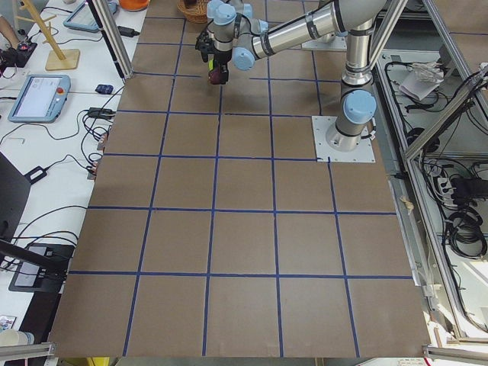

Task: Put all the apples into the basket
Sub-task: 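Put green apple in basket with right while left sets dark red apple down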

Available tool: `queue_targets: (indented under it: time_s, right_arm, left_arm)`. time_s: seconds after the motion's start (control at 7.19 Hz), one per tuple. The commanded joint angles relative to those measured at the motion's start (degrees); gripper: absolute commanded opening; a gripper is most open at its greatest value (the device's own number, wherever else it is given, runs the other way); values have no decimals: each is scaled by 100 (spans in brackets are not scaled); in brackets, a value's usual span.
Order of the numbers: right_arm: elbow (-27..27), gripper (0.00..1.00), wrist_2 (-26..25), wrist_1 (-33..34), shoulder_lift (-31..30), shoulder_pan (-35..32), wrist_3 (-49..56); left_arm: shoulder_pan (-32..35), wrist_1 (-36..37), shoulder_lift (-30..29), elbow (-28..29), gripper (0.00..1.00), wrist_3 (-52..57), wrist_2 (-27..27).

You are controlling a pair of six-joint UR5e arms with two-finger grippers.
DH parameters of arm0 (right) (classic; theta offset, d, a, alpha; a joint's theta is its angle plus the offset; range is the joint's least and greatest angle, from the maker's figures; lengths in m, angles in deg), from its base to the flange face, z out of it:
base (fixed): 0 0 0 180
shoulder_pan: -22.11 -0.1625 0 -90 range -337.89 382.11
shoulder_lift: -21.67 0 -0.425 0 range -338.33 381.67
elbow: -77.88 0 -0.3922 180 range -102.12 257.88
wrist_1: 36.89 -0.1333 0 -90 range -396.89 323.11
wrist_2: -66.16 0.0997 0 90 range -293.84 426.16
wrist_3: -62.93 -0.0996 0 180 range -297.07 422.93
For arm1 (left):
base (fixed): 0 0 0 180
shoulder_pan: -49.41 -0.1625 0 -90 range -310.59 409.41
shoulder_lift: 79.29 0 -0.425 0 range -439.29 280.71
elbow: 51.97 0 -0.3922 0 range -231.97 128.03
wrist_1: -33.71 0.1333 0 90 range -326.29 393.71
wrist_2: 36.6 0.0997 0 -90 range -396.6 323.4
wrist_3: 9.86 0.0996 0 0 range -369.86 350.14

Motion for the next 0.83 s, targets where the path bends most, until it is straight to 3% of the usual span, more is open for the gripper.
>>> queue_targets:
  time_s: [0.0,0.28,0.56,0.7]
  right_arm:
    - [23,0,-450,-494,-566,575,102]
    - [32,0,-961,-619,-814,1418,819]
    - [-90,0,-1209,-541,-990,2349,2170]
    - [-343,0,-1193,-549,-930,3067,3439]
  left_arm:
    - [304,301,-228,-7,17,-240,14]
    - [837,590,-553,20,17,-319,14]
    - [1025,774,-887,55,85,-354,32]
    - [1043,950,-949,46,96,-285,40]
